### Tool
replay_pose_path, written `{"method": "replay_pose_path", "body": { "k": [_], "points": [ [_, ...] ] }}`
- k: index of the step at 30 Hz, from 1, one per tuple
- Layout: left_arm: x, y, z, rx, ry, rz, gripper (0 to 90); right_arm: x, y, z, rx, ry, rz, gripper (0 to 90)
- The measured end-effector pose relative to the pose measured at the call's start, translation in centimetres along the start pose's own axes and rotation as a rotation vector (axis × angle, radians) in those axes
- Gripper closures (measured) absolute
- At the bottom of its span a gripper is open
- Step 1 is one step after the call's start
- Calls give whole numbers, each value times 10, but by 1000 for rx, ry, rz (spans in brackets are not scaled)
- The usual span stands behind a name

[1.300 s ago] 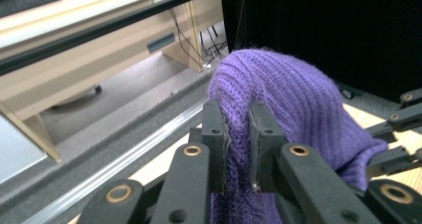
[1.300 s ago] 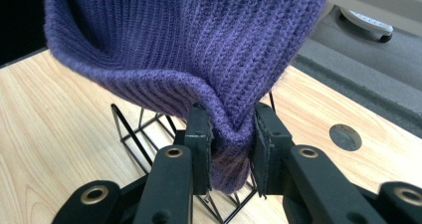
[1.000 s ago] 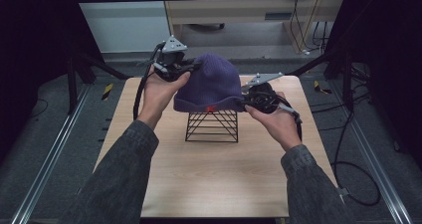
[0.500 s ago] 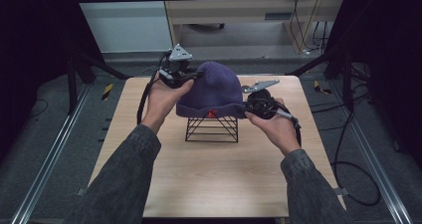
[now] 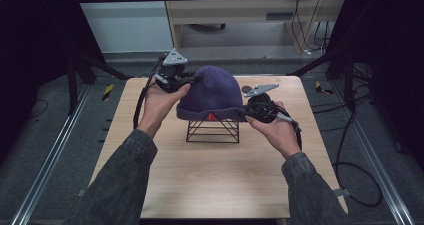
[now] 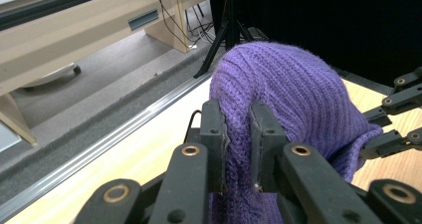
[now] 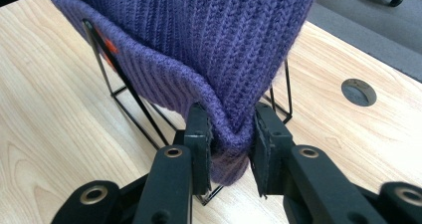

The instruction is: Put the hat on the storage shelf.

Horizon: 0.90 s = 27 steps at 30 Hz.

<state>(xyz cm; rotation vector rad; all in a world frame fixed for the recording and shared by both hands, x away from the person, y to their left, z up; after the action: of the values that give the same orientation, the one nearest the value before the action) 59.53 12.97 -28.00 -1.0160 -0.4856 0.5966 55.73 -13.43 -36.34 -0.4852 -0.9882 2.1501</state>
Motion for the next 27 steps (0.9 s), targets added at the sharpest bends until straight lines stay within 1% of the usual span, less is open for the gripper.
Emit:
{"method": "replay_pose_path", "body": {
  "k": [5,11,14,16,17,20,23,27],
  "points": [
    [-4,2,-3,5,14,-16,788,-1,6,-3,9,7,-5,718],
    [-6,13,-7,12,29,-10,789,2,17,-8,18,16,-7,717],
    [-8,17,-7,7,34,-20,789,3,22,-12,24,14,-10,719],
    [-9,19,-7,15,29,-32,789,3,24,-14,28,14,0,721],
    [-9,20,-7,11,23,-33,790,3,25,-15,29,10,-1,721],
    [-9,24,-6,1,25,-13,791,4,27,-16,26,9,-7,721],
    [-11,28,-7,0,34,-21,791,6,30,-19,30,7,-3,721],
    [-13,35,-9,4,25,-27,792,8,34,-25,52,-1,4,722]
  ]
}}
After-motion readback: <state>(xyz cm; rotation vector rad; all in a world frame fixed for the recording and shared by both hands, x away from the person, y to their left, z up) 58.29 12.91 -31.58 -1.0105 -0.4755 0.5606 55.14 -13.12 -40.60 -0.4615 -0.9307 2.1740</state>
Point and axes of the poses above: each handheld gripper's, and its own axes: z roughly backward along the jaws, y roughly out of its underside, x roughly to its left, the point moved 1 cm from there along -z, roughly forward along the jaws
